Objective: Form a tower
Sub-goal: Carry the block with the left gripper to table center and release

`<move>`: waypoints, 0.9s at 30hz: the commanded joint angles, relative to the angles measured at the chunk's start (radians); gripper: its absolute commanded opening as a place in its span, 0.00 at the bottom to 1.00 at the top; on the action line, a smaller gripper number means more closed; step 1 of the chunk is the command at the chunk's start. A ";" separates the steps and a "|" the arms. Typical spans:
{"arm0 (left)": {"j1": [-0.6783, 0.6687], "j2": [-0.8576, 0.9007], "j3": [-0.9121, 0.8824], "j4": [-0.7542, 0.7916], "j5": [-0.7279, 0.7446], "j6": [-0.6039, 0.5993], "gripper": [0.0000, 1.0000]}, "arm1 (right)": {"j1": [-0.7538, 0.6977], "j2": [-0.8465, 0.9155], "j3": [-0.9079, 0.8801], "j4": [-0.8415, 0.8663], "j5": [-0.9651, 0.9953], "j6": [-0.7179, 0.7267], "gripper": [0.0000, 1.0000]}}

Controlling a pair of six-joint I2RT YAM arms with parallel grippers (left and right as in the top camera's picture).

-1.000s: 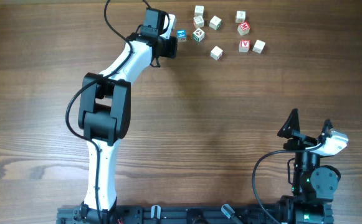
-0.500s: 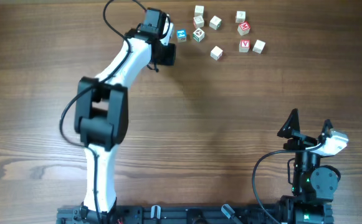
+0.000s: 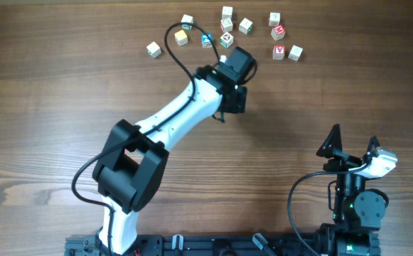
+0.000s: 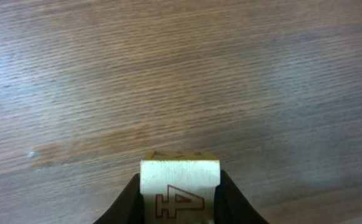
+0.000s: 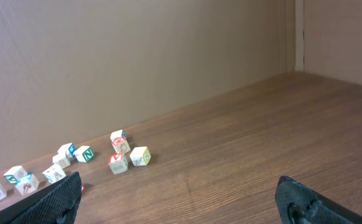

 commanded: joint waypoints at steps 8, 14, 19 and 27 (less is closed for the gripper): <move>-0.029 0.010 -0.169 0.061 0.012 -0.121 0.04 | -0.003 -0.006 -0.001 0.002 -0.001 -0.017 1.00; -0.118 0.011 -0.169 0.121 0.030 -0.120 0.11 | -0.003 -0.006 -0.001 0.002 -0.001 -0.017 1.00; -0.145 0.100 -0.169 0.233 -0.001 -0.122 0.11 | -0.003 -0.006 -0.001 0.002 -0.001 -0.017 1.00; -0.173 0.106 -0.169 0.275 0.006 -0.123 0.23 | -0.003 -0.006 -0.001 0.002 -0.001 -0.017 1.00</move>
